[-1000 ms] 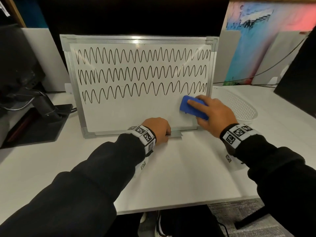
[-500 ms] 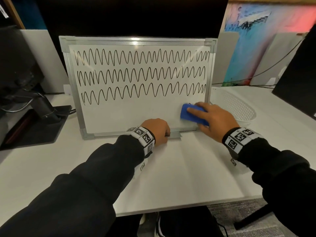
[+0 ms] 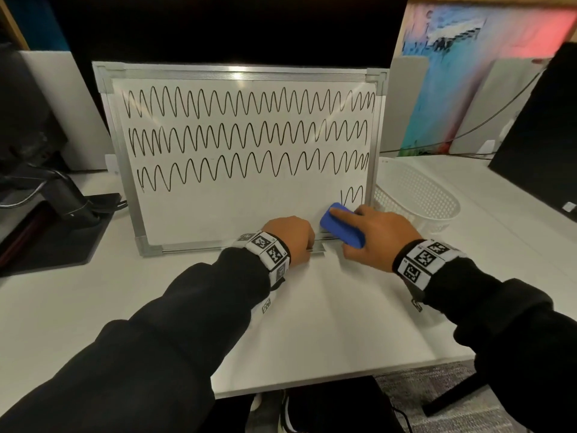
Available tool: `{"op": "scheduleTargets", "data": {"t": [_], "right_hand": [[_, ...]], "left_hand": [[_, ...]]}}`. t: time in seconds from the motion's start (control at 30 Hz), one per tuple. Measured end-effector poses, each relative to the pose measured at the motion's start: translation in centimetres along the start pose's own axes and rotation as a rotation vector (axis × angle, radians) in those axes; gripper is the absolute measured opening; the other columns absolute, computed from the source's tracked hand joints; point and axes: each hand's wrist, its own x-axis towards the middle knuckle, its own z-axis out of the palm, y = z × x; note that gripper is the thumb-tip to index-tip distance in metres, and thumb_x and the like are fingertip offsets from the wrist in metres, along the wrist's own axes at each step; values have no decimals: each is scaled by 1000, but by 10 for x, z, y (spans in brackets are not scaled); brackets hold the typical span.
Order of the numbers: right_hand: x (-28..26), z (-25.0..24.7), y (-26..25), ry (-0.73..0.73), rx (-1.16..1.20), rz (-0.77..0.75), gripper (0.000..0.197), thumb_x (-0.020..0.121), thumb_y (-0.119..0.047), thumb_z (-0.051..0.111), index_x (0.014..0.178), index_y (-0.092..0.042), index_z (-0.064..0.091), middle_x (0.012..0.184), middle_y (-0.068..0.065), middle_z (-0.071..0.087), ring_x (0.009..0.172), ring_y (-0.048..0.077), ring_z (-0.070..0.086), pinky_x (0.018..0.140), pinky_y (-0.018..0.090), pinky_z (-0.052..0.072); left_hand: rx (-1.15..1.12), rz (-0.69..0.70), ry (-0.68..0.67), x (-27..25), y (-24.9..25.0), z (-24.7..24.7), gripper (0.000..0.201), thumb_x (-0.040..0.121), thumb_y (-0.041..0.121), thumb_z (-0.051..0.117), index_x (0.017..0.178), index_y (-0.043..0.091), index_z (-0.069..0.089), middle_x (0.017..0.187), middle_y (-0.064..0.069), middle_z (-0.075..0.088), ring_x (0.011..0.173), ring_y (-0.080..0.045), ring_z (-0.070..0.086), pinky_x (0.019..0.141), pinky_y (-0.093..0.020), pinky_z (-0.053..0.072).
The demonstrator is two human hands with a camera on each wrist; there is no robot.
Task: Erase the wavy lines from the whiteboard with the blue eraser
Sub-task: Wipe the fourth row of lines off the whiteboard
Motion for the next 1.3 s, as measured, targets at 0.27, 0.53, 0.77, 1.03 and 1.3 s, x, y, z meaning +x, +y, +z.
{"op": "scheduleTargets", "data": {"t": [0.27,0.53,0.77,1.03,1.3], "right_hand": [[-3,-4,-4,-7,46,76,76,82,-55,54,148,-40,21,103,-3,50,76,18,51,63,26,40],[3,-2,-3,34,104,62,75,84,-53,53,149,-40,18,106,-2,47,84,21,56,65,28,42],[4,-3,3,111,147,153,75,86,-49,56,150,-38,18,107,-3,45,80,19,52,64,27,42],[3,-6,5,93,77,136,75,86,-49,57,150,-37,20,112,-1,48,78,21,53,63,29,43],[7,-5,3,102,35,123,76,85,-46,58,150,-37,19,114,1,47,80,21,56,62,28,44]], "left_hand": [[14,-6,4,0,3,-2,16,85,25,66,99,27,72,96,2,68,84,-22,63,73,-29,49],[23,3,17,-3,2,-1,17,85,25,66,100,26,73,95,2,69,82,-22,62,71,-28,47],[33,8,7,-2,1,0,18,85,25,66,101,26,73,95,1,69,78,-21,60,70,-29,48],[32,13,9,-2,0,1,19,85,26,67,103,25,74,97,1,70,83,-22,64,69,-27,47],[40,11,3,-1,-1,1,15,84,27,67,98,26,73,92,2,68,74,-20,57,68,-28,46]]}}
